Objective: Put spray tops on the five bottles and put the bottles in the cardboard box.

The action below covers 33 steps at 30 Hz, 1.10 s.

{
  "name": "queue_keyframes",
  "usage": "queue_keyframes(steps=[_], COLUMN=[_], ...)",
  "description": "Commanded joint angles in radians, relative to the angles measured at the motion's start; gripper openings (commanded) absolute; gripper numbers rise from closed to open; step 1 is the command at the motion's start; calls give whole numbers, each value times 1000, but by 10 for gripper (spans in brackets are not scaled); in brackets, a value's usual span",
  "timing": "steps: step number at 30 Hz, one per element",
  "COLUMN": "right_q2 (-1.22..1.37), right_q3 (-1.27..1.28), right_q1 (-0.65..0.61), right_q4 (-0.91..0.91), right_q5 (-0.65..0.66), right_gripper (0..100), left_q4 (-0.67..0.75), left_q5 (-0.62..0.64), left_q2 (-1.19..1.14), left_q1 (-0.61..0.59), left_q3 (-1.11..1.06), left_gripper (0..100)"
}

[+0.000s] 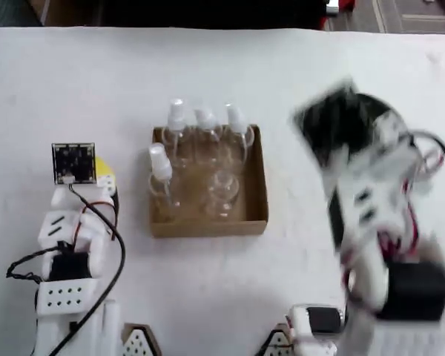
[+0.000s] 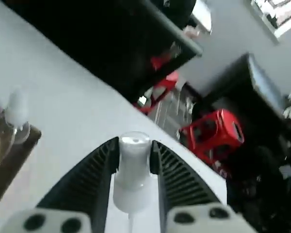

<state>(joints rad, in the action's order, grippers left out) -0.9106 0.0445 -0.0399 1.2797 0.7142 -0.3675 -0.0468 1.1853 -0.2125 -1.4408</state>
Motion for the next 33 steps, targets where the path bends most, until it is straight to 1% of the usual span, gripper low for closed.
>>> queue_keyframes(steps=[1,5,10,12,14,16,19,21,22,23,25,29,31,33], right_q2=[-203,-453,-828,-914,-871,-799,-707,-653,-627,-608,-581,-578,-568,-568], right_q3=[203,514,919,1028,1023,980,927,911,911,916,919,934,937,959], right_q1=[-36,-33,-38,-41,-38,-31,-54,-122,-160,-194,-248,-378,-429,-449], right_q4=[-174,-426,-771,-858,-866,-866,-877,-909,-941,-972,-1003,-1012,-1012,-1015], right_q5=[-17,-21,-23,-32,-103,-222,-489,-675,-743,-779,-804,-856,-862,-862], right_gripper=[16,16,15,15,15,15,18,18,18,16,16,16,16,16], left_q4=[-6,-6,-6,-5,-5,-3,-2,0,2,2,2,2,2,2], left_q5=[8,8,8,8,8,8,8,8,8,8,8,8,8,8], left_q2=[22,22,22,22,22,22,22,22,22,22,22,22,22,22], left_q1=[8,8,10,12,12,13,13,13,13,13,13,13,13,13], left_q3=[15,15,15,15,15,15,15,15,15,17,17,17,17,17], left_gripper=[24,24,24,24,24,24,24,24,24,24,24,24,24,24])
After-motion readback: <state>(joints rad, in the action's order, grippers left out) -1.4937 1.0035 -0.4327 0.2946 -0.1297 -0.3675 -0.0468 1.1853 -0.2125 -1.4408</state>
